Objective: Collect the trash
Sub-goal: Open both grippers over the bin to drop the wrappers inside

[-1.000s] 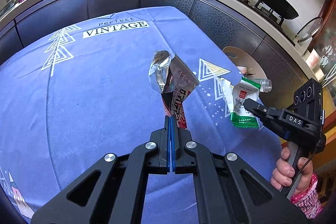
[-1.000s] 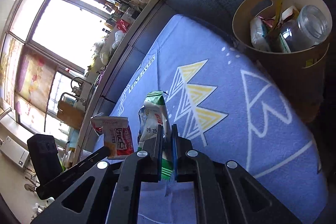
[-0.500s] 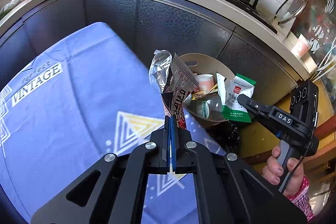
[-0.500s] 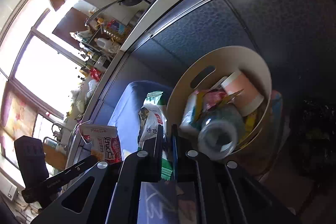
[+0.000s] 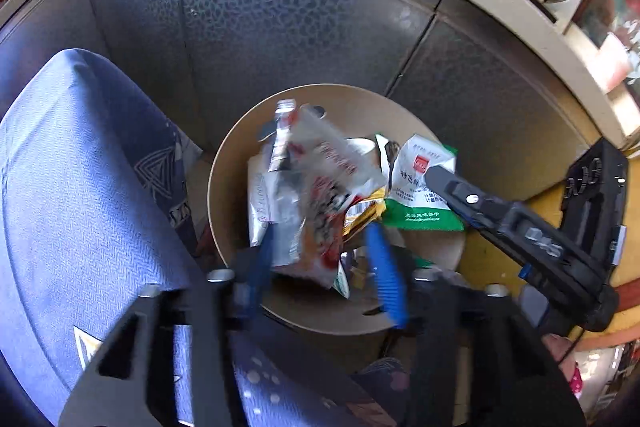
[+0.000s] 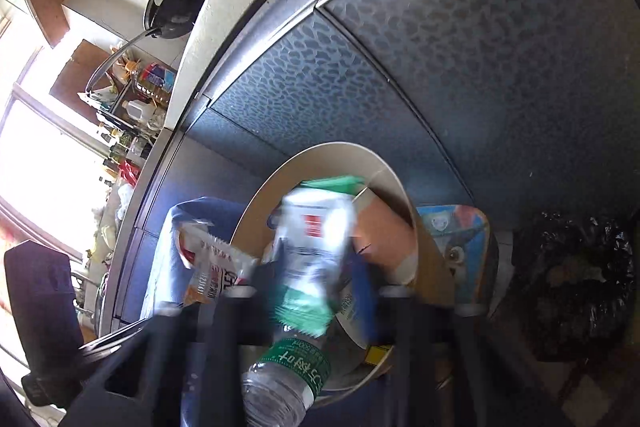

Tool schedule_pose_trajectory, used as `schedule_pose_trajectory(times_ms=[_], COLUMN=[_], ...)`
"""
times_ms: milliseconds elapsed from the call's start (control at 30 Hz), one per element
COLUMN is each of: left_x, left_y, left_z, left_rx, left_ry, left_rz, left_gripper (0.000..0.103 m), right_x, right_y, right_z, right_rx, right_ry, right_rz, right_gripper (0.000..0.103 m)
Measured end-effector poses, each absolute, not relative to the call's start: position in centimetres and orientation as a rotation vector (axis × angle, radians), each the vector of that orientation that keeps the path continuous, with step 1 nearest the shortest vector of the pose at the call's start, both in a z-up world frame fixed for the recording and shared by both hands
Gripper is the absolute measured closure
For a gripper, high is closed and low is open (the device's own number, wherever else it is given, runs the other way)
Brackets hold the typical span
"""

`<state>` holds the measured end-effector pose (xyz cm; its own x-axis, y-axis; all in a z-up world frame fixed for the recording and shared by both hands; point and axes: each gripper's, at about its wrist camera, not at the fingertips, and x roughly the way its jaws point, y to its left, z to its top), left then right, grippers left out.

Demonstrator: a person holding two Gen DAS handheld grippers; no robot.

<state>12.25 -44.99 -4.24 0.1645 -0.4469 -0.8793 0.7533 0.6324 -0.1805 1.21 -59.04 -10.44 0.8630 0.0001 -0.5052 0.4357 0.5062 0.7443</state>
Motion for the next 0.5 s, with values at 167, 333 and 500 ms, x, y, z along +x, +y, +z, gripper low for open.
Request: schedule_pose_trajectory(times_ms=[167,333,500], left_x=[11.6,11.8,11.5], left_y=[-44.5,-42.4,-39.5], left_z=[-3.5,-1.3,0.8], left_rx=[0.343,0.295,0.232], left_ry=[1.057,1.019,1.0], left_rz=[-0.872,-0.867,-0.855], left_gripper=[0.048,0.046,0.046], right_x=[0.8,-0.9,-3.3], right_y=[-58.3,-57.6,-55.9], right_z=[-9.6,-8.5,-6.9], right_rx=[0.973,0.96,0.96], right_ry=[0.431,0.386,0.342], right_rz=[-0.302,-0.309,-0.298], right_gripper=[0.046,0.046,0.046])
